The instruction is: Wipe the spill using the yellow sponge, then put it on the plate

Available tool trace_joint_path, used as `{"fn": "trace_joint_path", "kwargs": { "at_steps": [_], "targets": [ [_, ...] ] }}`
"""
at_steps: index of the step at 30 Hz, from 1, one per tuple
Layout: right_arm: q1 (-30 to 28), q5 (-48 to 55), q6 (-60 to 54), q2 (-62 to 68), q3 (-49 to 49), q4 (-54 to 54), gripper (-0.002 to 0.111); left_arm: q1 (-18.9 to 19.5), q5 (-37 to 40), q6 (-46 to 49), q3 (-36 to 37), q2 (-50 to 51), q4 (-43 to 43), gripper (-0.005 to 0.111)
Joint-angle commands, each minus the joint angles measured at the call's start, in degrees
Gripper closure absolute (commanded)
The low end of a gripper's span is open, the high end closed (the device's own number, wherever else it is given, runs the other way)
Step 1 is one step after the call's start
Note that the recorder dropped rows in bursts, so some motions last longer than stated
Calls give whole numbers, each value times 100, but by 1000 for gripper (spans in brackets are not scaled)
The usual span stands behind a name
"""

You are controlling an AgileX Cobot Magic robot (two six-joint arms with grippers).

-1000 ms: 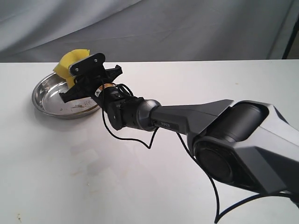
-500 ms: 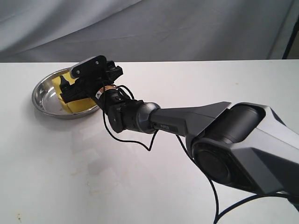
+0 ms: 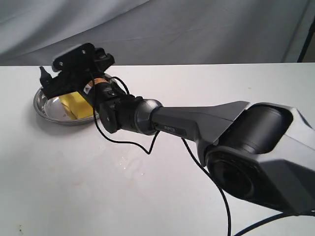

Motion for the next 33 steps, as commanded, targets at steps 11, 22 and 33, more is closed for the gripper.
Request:
{"fn": "trace_joint_path", "kwargs": {
  "at_steps": [11,22,33],
  "targets": [
    [-136,4247,-547,-1982,-30,-312,55,-35,-58,-20,25,23,-11,107],
    [-380,7620,-474,-2839,-30,-1024,108,-35,-58,-3,25,23,-11,107],
    [-380,8736,1203,-3364,18,-3145,108,-35,-58,-20,25,23,-11,107]
  ]
}}
